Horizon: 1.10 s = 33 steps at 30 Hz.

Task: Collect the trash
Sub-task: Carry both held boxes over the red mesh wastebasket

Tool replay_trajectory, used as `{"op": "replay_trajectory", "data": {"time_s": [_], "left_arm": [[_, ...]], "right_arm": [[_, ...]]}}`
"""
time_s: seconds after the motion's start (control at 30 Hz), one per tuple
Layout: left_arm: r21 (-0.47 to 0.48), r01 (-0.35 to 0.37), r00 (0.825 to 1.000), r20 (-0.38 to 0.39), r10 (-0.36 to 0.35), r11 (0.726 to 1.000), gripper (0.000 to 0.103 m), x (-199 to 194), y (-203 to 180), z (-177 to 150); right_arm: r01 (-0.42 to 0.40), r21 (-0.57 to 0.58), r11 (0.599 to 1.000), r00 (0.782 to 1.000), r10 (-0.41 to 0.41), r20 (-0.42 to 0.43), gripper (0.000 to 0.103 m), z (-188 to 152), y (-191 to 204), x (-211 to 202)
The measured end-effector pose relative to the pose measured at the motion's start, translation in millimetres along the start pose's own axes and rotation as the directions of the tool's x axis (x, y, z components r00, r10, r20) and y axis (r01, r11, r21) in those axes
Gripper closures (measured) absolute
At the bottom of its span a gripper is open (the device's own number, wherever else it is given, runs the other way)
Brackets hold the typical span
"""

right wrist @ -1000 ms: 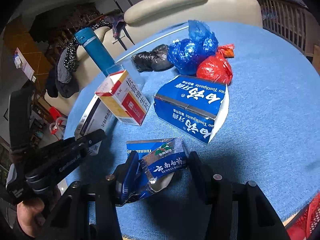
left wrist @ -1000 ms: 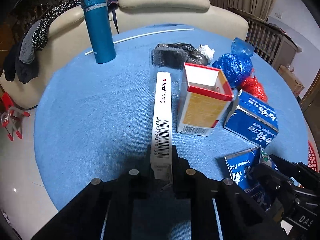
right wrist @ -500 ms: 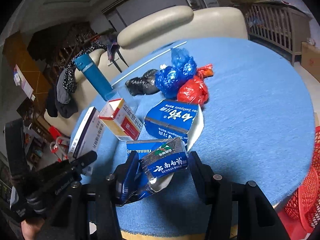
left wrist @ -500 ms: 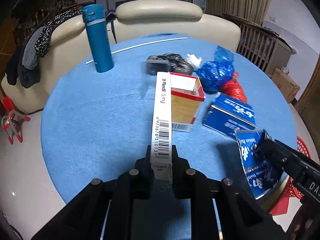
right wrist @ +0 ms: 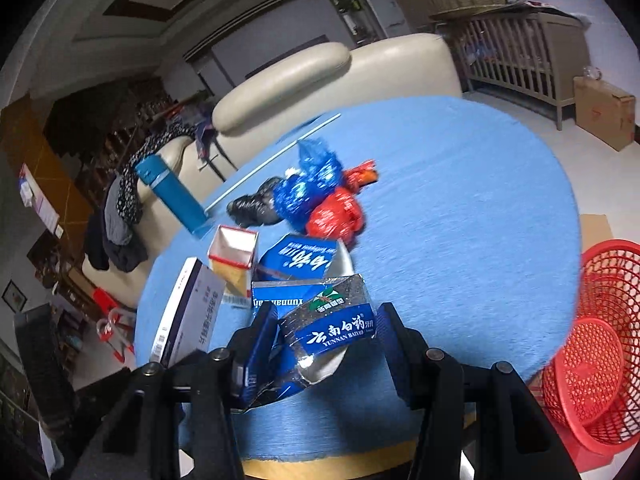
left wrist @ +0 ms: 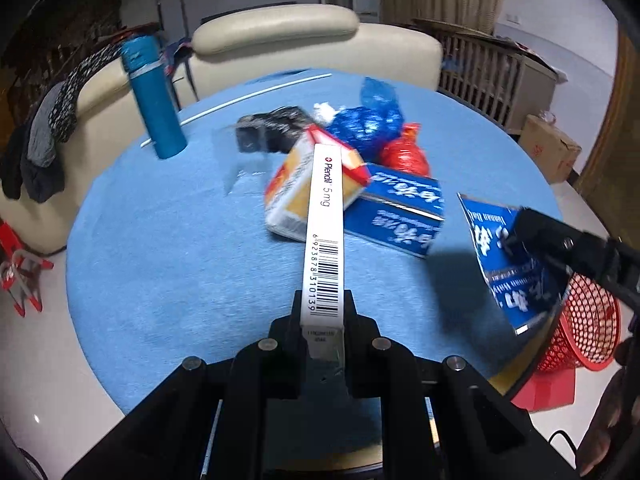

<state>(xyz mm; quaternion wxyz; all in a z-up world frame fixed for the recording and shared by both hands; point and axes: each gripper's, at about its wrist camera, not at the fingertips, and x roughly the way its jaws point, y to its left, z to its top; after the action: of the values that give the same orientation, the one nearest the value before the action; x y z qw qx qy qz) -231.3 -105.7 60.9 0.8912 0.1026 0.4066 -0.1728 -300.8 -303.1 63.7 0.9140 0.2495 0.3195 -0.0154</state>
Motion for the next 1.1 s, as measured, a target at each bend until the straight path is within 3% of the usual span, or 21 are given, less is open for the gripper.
{"op": "replay_trajectory", "data": {"time_s": [0.67, 0.93, 1.1], "left_arm": [[0.126, 0.065, 0.997, 0.030, -0.070, 0.990, 0.088, -17, -59, 10], [0.182, 0.162, 0.985, 0.023, -0.169, 0.970, 0.088, -20, -96, 21], [0.244, 0.272, 0.959, 0.013, -0.284, 0.931, 0.088, -26, -131, 26]], "right_arm": [[0.081, 0.149, 0.986, 0.988, -0.099, 0.115, 0.048, 2, -80, -67], [0.168, 0.228, 0.959, 0.962, -0.210, 0.173, 0.048, 4, -131, -107], [0.261, 0.266, 0.928, 0.931, -0.315, 0.183, 0.048, 8, -171, -130]]}}
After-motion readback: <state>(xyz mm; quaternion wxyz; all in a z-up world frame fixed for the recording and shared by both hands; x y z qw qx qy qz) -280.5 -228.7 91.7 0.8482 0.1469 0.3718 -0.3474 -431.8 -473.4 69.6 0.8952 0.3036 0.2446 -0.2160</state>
